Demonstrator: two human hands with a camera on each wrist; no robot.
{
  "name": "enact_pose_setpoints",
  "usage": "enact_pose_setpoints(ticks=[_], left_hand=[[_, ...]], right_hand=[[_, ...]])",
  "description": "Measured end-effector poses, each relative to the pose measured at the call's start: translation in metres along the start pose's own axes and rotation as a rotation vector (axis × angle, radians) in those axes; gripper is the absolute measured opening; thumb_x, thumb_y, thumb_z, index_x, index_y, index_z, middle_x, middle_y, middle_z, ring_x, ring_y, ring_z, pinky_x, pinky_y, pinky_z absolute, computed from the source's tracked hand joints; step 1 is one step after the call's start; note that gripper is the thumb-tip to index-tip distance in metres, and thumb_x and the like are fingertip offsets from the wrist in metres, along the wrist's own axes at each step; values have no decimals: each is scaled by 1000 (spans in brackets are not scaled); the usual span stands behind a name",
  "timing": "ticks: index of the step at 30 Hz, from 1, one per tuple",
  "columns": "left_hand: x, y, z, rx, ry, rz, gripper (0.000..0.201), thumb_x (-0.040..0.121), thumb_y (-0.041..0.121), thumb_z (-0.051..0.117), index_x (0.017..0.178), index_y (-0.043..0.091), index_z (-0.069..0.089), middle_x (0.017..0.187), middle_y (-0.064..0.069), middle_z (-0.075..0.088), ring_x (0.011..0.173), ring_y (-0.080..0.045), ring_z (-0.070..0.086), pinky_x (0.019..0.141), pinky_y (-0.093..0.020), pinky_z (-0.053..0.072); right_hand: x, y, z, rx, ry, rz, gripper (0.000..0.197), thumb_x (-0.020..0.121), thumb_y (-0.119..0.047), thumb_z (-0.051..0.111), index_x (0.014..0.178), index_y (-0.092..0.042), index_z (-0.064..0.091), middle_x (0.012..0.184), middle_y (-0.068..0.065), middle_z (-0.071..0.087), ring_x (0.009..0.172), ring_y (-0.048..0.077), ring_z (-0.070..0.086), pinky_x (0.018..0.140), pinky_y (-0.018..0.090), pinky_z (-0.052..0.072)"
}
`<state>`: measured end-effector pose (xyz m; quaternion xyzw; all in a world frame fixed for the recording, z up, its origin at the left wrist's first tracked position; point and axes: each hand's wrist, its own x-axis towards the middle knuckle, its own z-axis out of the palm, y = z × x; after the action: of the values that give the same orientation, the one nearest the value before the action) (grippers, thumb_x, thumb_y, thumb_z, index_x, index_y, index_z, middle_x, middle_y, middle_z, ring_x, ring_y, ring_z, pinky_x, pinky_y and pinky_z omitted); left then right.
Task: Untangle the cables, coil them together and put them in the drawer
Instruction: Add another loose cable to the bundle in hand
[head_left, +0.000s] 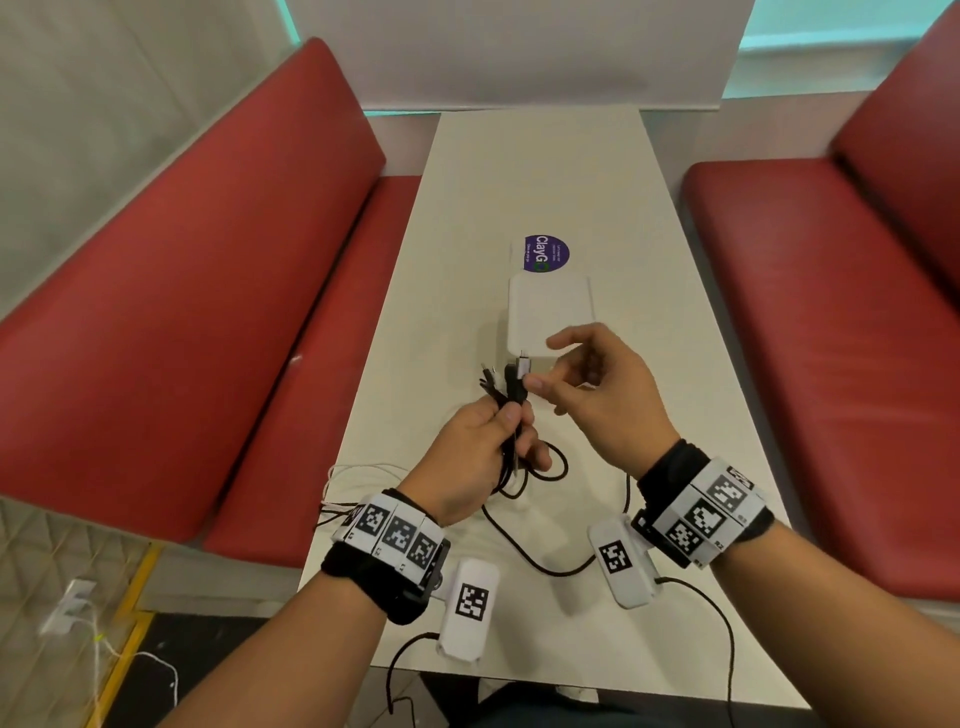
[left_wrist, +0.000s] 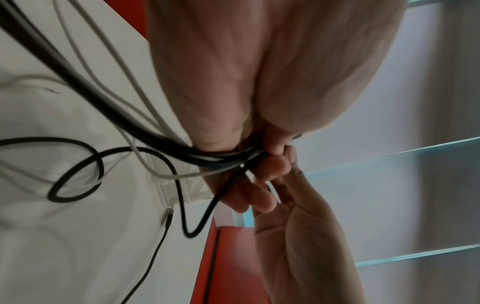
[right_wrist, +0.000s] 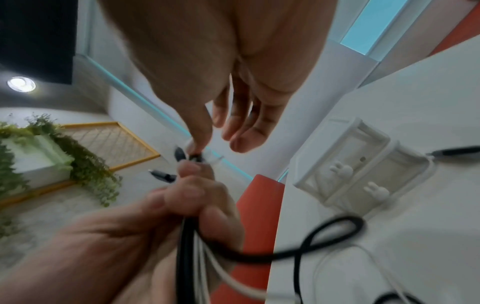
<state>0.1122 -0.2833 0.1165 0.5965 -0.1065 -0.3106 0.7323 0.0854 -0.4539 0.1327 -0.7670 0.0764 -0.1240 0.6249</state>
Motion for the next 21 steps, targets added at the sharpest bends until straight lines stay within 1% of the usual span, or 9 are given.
enact_pose_setpoints(ticks=[2,5,7,9,12,15,17,18,21], left_hand=[[2,6,-1,-86,67,59,27,111,13,30,95,6,51,62,-2,47,62,-27,60,81,-46,57],[3,13,-7,-110,173,108,27,111,16,29,98,8,51,62,-1,48,51,-21,50,58,-33,53],[3,16,-11,-17,212,139,27,112,19,31,100,10,53,64,-1,51,46,-17,43,53,-31,48],[4,21,-17,83,243,135,26,111,21,32,97,13,53,66,-1,49,43,-12,35,48,-29,39],[8,27,-32,405,261,159,24,107,31,39,91,30,56,61,10,45,46,-8,34,49,-26,29],[4,24,-37,722,136,152,19,102,36,49,107,53,57,71,14,53,53,-1,44,59,-28,36],[-2,12,-28,944,41,133,30,98,35,58,127,40,54,82,14,59,60,5,52,65,-22,39],[-4,6,-23,1023,14,127,32,95,35,63,126,33,56,83,14,61,61,7,55,66,-21,40],[-7,4,-23,1018,26,77,23,91,33,71,112,39,61,71,20,59,62,4,62,67,-20,44]], right_hand=[[-8,7,4,180,-85,111,35,88,-18,76,112,-4,55,81,19,66,71,28,67,74,40,58],[-25,22,10,256,-339,198,31,87,-11,67,113,1,56,97,24,64,71,34,67,78,48,57],[-33,28,13,66,-436,185,27,90,-11,70,114,-13,58,99,14,66,63,24,65,68,41,57],[-35,30,15,-301,-482,104,14,93,-34,70,102,-25,64,85,3,70,58,15,61,61,30,51],[-31,36,10,-714,-440,8,36,92,-61,58,78,-28,66,65,-7,66,61,10,60,64,34,50],[-21,34,-1,-674,-403,-16,17,97,-45,55,88,-36,67,77,-15,68,77,5,61,76,38,51],[-18,31,1,-597,-403,-66,14,98,-33,57,94,-33,70,86,-14,70,82,8,62,79,40,52],[-20,29,4,-575,-364,-76,12,97,-32,60,94,-31,71,82,-11,70,78,10,62,75,40,53],[-24,28,2,-653,-196,-27,38,86,-59,69,71,-24,63,57,-6,56,58,11,52,56,31,43]])
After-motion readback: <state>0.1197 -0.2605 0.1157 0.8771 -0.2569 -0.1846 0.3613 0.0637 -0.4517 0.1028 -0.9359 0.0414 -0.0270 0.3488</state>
